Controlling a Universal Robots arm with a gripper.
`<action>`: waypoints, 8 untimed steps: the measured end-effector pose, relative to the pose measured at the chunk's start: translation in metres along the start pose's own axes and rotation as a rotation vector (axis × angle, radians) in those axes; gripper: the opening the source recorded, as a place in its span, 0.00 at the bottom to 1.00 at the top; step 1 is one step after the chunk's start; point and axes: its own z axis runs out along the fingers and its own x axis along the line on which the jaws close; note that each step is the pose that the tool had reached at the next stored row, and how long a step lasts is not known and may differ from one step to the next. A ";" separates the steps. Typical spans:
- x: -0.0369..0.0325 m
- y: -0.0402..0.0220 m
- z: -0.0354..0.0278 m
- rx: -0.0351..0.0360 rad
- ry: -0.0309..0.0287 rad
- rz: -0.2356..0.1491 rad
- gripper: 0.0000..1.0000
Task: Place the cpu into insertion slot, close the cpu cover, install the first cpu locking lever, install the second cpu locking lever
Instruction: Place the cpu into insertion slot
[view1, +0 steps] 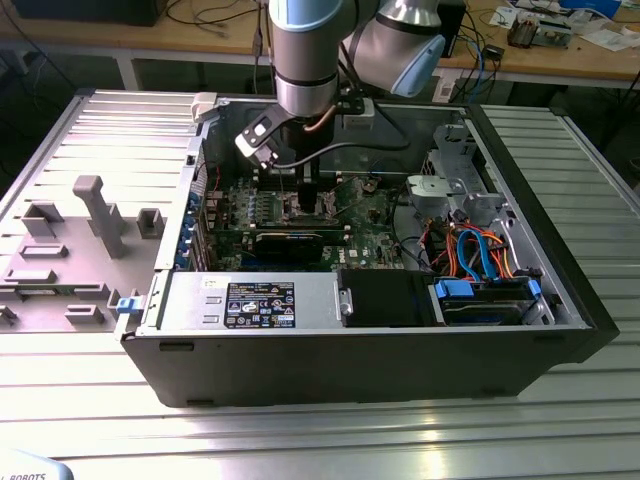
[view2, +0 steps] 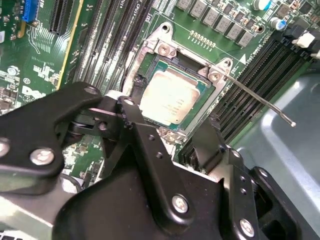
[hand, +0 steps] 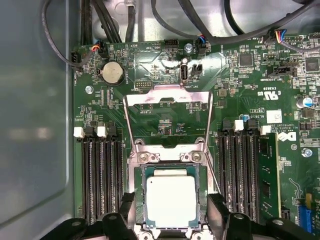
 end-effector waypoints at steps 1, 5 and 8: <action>0.0001 0.0001 -0.0015 0.0000 0.0001 0.000 0.60; 0.0003 0.0003 -0.0059 0.0010 0.0000 0.000 0.35; 0.0004 0.0004 -0.0071 0.0025 0.0002 0.000 0.17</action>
